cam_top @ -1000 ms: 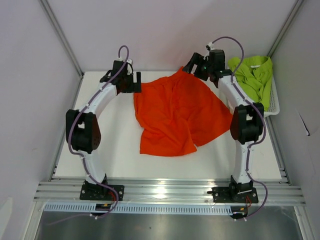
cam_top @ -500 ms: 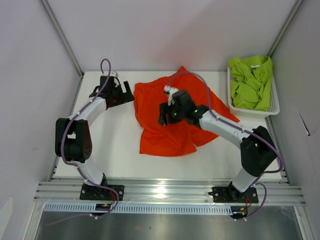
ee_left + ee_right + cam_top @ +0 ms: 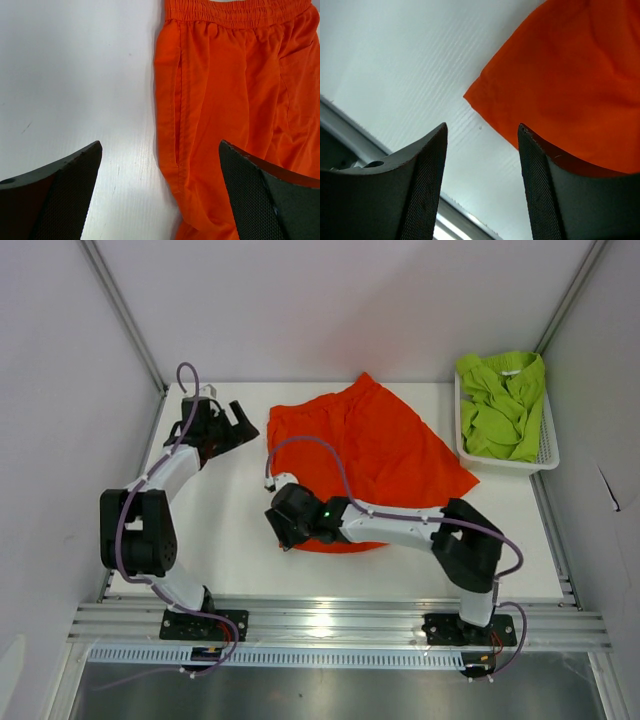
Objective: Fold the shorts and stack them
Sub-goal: Fold the shorts
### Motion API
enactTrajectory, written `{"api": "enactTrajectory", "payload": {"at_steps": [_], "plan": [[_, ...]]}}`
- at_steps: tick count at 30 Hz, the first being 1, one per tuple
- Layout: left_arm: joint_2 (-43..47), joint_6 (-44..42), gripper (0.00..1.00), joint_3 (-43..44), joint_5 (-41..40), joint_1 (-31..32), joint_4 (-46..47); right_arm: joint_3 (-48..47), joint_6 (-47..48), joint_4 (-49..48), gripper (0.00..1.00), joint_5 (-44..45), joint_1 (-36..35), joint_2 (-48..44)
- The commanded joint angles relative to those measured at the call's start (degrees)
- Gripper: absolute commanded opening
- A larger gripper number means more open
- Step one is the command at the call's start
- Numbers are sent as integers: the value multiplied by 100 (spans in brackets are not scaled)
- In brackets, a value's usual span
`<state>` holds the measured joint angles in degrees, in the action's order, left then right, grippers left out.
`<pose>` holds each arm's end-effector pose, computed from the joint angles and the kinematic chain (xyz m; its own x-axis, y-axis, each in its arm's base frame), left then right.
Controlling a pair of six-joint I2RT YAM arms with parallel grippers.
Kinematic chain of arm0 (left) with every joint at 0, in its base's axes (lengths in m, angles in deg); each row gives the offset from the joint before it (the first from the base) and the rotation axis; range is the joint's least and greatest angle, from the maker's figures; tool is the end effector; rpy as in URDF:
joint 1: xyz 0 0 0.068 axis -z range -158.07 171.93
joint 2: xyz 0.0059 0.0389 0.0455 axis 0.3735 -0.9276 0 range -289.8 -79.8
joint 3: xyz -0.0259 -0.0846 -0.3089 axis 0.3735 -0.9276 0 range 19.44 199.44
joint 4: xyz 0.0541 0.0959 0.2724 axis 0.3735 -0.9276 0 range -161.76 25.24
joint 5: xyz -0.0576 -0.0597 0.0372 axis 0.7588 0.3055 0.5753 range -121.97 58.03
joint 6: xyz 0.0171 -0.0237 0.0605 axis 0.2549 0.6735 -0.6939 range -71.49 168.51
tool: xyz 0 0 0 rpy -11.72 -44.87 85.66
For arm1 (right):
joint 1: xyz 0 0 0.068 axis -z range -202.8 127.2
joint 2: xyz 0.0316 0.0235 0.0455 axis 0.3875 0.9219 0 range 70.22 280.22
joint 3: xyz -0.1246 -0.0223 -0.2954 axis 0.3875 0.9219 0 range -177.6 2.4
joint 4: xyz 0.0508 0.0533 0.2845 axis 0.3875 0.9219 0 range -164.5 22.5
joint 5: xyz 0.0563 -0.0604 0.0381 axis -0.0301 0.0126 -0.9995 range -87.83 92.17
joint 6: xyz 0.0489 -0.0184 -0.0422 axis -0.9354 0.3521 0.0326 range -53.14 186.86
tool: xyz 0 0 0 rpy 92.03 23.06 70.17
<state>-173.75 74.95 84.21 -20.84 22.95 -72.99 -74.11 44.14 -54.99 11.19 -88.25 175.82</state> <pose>0.4150 -0.0178 0.2659 -0.6200 -0.4259 -0.6589 -0.1175 0.8808 -0.4587 0.1995 0.4165 0.2373 -0.6177 -0.4344 -0.6555 -0.6686 0.7289 0.1470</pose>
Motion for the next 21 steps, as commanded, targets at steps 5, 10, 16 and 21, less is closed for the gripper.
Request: {"api": "enactTrajectory", "payload": {"at_steps": [5, 10, 16, 21], "plan": [[474, 283, 99, -201, -102, -84, 252, -777, -206, 176, 58, 364, -205, 944], [597, 415, 99, -290, -226, -84, 278, -1172, -154, 369, 54, 452, -240, 1322], [606, 476, 99, -281, -270, -242, 278, -1393, -154, 747, 36, 786, -337, 1657], [510, 546, 99, -325, -103, -242, 304, -1157, -110, 801, 2, 961, -433, 1491]]}}
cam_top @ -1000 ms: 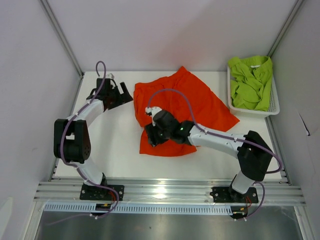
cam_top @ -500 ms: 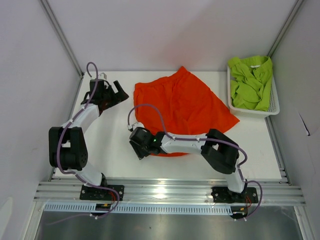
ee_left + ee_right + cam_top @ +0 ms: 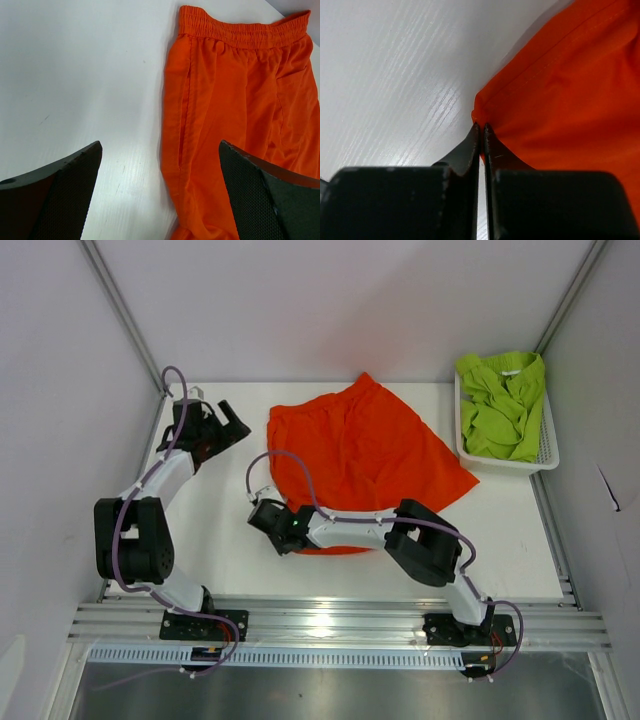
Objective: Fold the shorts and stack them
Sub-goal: Fold the shorts
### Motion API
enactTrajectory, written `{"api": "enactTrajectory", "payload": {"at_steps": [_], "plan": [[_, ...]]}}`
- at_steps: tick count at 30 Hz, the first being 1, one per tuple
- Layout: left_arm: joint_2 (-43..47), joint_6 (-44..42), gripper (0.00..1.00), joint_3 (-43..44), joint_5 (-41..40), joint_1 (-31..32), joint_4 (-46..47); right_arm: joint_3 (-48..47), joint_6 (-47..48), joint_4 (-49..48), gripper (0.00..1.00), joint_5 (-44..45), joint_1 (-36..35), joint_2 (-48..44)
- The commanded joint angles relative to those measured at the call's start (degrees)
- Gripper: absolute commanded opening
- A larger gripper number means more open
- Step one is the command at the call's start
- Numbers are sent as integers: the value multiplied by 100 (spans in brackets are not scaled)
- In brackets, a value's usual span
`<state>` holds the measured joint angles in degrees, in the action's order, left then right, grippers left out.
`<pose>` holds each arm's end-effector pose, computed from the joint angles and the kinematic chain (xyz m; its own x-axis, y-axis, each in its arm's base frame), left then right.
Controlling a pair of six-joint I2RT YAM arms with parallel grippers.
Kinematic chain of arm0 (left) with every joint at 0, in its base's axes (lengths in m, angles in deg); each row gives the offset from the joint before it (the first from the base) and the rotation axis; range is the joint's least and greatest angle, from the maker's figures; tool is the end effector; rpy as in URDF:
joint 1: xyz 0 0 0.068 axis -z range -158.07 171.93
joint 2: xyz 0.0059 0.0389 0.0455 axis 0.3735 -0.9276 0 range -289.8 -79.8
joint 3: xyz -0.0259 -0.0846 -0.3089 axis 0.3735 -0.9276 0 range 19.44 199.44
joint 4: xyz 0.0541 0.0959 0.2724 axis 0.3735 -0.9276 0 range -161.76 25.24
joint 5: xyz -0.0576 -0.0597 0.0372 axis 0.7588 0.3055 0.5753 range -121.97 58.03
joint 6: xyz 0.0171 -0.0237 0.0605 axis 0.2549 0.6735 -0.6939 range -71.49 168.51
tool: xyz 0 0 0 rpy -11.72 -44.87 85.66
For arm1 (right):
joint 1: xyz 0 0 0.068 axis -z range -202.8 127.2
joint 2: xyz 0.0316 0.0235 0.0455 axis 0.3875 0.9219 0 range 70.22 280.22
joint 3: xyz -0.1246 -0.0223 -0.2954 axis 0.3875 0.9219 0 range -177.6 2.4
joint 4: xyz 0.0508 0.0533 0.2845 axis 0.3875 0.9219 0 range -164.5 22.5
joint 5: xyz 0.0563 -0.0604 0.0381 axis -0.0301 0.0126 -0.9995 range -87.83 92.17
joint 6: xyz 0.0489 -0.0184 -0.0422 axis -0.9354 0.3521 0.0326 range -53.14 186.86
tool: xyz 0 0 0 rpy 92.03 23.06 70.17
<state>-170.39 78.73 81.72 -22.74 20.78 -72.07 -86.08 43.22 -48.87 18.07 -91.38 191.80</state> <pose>0.4008 -0.0006 0.2738 -0.5589 -0.5081 -0.6553 -0.1975 0.8491 -0.4899 0.2023 0.4754 0.1714 -0.6240 -0.5350 -0.5695 -0.6475 0.7620 -0.0063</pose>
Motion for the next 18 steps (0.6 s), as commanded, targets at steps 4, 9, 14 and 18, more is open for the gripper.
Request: {"api": "enactTrajectory", "payload": {"at_steps": [4, 9, 14, 18], "plan": [[182, 265, 99, -234, 166, -26, 318, 560, 131, -84, 0, 317, -384, -651], [15, 362, 99, -322, 588, -17, 493, 1218, 421, -102, 0, 344, -841, -1381], [-248, 450, 99, -366, 825, 0, 625, 1896, 500, -294, 0, -68, -982, -2066], [-486, 529, 99, -305, 869, 27, 696, 2283, 527, -532, 0, -377, -1008, -2393]]}}
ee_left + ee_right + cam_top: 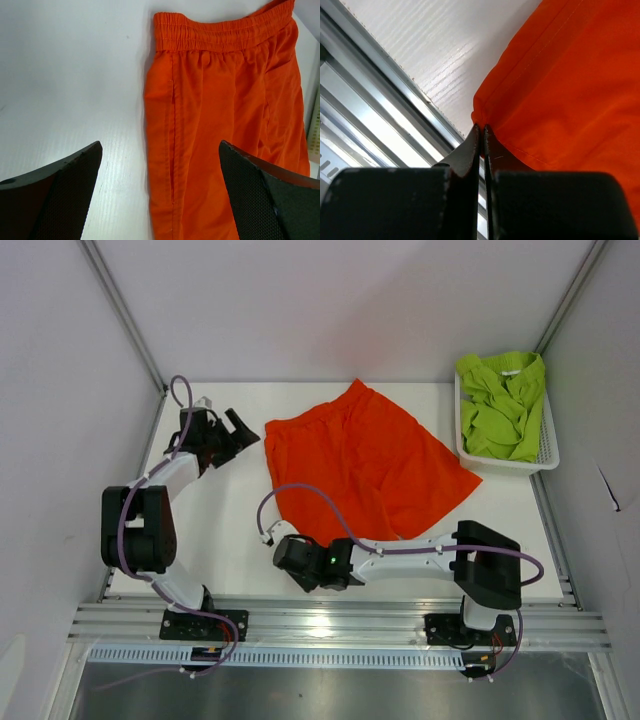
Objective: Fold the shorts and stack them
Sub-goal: Fold the shorts
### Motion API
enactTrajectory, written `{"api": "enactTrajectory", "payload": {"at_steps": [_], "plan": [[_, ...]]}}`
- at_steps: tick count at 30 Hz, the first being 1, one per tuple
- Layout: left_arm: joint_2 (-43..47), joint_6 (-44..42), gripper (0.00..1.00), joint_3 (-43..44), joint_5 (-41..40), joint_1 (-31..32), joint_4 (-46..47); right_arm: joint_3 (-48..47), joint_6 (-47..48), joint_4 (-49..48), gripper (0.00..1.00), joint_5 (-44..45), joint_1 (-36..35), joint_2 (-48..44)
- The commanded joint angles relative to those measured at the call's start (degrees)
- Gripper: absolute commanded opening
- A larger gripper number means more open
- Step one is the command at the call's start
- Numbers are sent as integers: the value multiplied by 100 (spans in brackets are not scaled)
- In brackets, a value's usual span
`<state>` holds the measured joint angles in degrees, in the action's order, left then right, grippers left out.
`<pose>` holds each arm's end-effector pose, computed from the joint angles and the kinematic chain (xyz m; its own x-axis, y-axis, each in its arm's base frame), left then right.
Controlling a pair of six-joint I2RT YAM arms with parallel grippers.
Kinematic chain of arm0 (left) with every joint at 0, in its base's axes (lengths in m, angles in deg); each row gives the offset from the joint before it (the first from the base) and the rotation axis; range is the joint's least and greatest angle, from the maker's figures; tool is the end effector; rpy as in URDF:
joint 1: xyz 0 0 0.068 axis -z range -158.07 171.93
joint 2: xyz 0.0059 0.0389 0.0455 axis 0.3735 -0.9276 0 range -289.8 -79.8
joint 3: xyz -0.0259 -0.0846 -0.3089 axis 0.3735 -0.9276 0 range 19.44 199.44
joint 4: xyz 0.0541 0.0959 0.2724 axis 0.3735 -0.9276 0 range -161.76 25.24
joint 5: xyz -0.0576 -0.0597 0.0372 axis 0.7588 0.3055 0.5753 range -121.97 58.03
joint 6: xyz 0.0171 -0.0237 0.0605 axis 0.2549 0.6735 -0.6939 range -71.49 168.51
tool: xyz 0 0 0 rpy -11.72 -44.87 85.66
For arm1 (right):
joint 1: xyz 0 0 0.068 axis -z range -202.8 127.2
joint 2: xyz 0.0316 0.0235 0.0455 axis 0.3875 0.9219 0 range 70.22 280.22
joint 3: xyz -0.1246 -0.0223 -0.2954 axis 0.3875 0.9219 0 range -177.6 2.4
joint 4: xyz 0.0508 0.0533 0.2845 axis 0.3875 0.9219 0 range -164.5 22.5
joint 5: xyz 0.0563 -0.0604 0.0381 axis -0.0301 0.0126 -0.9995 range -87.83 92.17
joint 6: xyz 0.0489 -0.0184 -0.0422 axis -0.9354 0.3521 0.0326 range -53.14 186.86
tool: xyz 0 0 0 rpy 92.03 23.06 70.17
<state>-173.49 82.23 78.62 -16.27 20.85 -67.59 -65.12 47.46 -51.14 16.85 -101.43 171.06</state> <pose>0.4044 -0.0069 0.2417 -0.6138 -0.5460 -0.5701 -0.1728 0.7976 -0.5779 0.0951 0.4038 0.2134 -0.4612 -0.6640 -0.5886 -0.8140 0.5806 -0.0172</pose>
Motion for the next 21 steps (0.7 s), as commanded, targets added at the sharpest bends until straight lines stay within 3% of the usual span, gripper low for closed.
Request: {"api": "enactTrajectory", "payload": {"at_steps": [1, 14, 21], "plan": [[-306, 188, 99, 32, 257, 38, 257, 274, 103, -357, 0, -281, -3, -363], [-1529, 416, 99, 920, 91, 398, 564, 600, 191, -727, 0, -563, -337, -600], [-1985, 364, 99, 1560, -270, 591, 179, 618, 165, -797, 0, -562, -469, -627]]}}
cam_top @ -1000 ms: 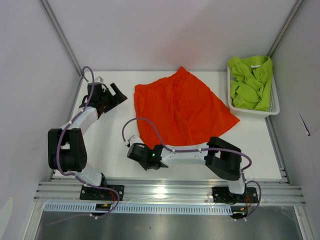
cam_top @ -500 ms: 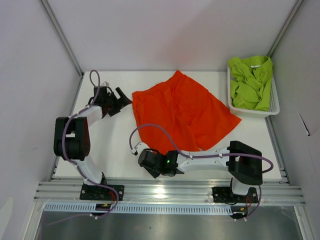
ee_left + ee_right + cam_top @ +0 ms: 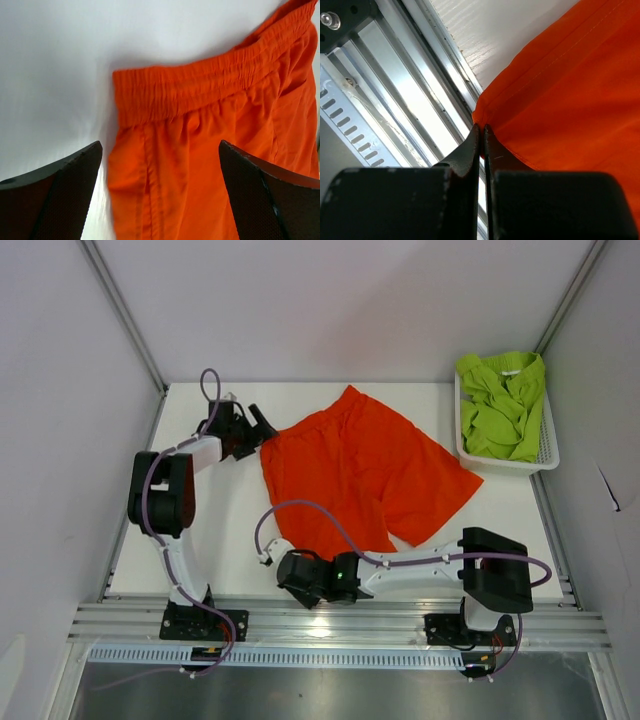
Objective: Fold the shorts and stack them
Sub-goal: Fold the shorts
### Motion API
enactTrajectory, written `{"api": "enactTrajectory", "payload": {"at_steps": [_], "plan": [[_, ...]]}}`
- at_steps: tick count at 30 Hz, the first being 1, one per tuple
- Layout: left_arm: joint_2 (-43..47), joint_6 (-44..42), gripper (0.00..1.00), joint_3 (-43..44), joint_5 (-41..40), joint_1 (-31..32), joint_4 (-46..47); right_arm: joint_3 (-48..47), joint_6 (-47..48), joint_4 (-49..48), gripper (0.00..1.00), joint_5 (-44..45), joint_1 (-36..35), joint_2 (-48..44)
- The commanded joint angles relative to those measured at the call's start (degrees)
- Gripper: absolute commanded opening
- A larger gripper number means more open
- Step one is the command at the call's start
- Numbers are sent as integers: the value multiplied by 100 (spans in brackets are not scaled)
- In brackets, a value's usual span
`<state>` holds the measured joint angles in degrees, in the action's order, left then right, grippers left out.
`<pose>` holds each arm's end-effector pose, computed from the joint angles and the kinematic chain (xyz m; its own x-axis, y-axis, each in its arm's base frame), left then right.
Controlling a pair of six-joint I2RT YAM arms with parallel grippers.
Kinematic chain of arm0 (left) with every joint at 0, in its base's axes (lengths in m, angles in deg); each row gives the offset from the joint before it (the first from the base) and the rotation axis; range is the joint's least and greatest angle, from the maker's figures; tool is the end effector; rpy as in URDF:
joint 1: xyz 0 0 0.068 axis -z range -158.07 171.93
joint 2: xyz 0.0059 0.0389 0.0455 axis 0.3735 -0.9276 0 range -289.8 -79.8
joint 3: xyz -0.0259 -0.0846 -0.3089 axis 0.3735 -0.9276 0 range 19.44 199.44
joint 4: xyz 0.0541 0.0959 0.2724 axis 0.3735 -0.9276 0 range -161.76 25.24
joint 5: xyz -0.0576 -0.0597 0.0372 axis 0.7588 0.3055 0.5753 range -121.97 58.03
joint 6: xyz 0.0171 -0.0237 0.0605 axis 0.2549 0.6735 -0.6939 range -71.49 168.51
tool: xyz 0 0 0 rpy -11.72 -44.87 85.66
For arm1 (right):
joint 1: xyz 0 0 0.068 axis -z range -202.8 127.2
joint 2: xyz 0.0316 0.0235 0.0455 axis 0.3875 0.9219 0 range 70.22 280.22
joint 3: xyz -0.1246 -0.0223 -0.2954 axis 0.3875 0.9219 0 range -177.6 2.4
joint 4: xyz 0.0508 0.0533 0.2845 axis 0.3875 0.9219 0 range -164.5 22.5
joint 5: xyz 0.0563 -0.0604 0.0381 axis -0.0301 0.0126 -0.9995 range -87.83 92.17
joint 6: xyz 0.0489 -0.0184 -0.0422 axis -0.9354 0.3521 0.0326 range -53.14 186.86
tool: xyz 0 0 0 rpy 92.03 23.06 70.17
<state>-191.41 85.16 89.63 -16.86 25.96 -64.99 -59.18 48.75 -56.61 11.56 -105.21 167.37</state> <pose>0.4765 -0.0476 0.1819 -0.6884 -0.5292 -0.4960 -0.1853 0.7895 -0.5851 0.0611 0.3922 0.2094 -0.4008 -0.6865 -0.6068 -0.8844 0.4628 0.0605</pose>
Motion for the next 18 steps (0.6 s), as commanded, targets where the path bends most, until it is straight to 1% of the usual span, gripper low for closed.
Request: {"api": "enactTrajectory", "payload": {"at_steps": [1, 5, 7, 12, 15, 16, 17, 18], "plan": [[-255, 71, 99, 521, -228, 89, -178, 23, 44, -260, 0, -42, -108, -292], [-510, 80, 86, 758, -272, 133, -223, -12, 53, -260, 0, -51, -187, -310], [-581, 71, 84, 759, -290, 150, -223, -21, 53, -251, 0, -60, -196, -319], [-651, -17, 84, 785, -518, 177, -425, -56, 79, -260, 0, -51, -214, -345], [-642, -69, 78, 750, -632, 177, -390, -64, 88, -268, 0, -69, -231, -363], [-695, -78, 71, 768, -624, 177, -416, -64, 88, -295, 0, -69, -240, -371], [-721, -78, 68, 794, -589, 177, -408, -64, 88, -295, 0, -77, -249, -372], [-748, -61, 58, 829, -519, 177, -382, -73, 88, -286, 0, -77, -258, -372]]}}
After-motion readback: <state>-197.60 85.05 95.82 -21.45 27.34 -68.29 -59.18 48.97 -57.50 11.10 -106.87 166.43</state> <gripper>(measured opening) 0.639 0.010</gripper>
